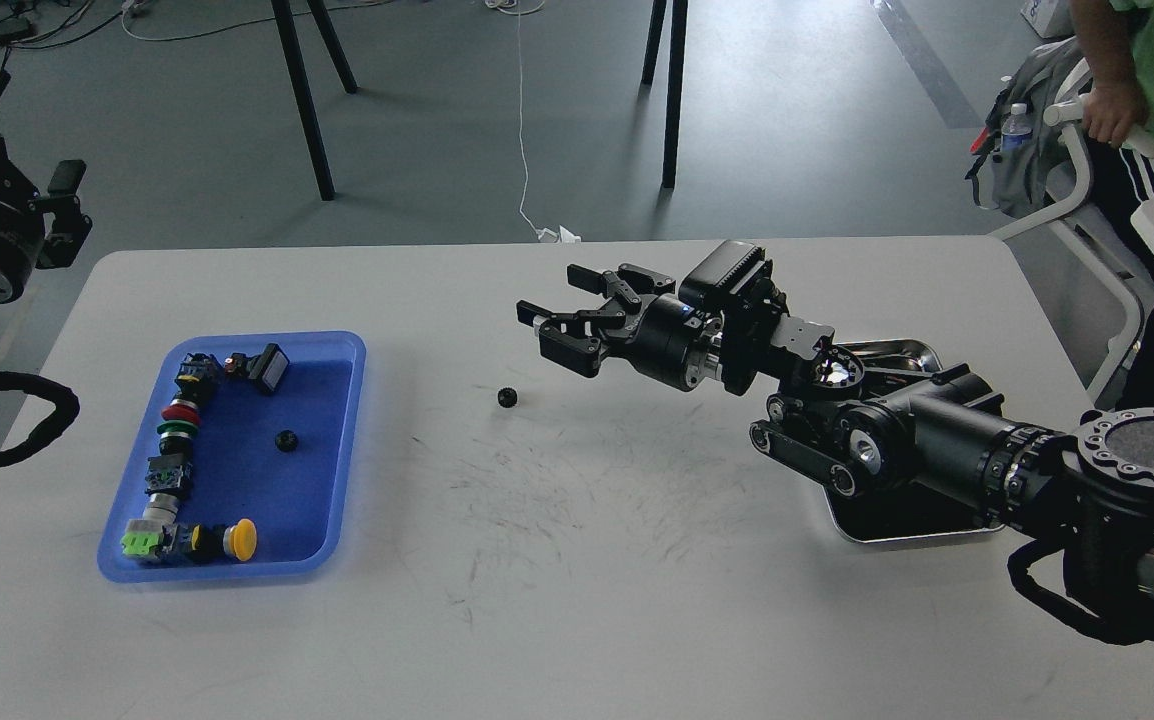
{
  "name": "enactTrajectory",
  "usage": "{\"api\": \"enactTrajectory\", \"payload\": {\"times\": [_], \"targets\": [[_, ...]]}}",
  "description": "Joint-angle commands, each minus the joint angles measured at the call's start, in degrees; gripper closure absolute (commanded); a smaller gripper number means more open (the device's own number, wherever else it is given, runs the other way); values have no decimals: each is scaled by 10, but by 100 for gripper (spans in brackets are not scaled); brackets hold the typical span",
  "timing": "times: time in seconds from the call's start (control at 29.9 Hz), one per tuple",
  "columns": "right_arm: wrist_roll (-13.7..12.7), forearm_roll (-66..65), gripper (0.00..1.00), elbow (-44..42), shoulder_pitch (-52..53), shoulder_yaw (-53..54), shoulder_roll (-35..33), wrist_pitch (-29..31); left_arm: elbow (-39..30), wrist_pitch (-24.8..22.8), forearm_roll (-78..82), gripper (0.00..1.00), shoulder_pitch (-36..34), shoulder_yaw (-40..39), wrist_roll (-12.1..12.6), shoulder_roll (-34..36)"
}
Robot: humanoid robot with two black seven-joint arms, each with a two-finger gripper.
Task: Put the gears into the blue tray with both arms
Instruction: 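Raise the right arm back above the metal tray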
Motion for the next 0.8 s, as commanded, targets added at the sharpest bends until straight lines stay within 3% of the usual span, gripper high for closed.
{"api": "enactTrajectory", "payload": {"times": [0.0,0.2,0.4,0.64,0.77], "targets": [[0,77,13,-1,16,25,0,0,-26,-2,5,2,0,13,0,-2],[0,194,9,-1,29,42,0,0,-53,1,67,2,-13,107,0,8],[0,291,7,-1,30,51,-13,4,-136,1,202,2,-32,149,0,72],[0,427,4,6,27,93,-52,9,-208,4,350,2,-37,157,0,103],[0,519,4,7,25,85,-69,28,-215,4,361,2,-38,158,0,104]]}}
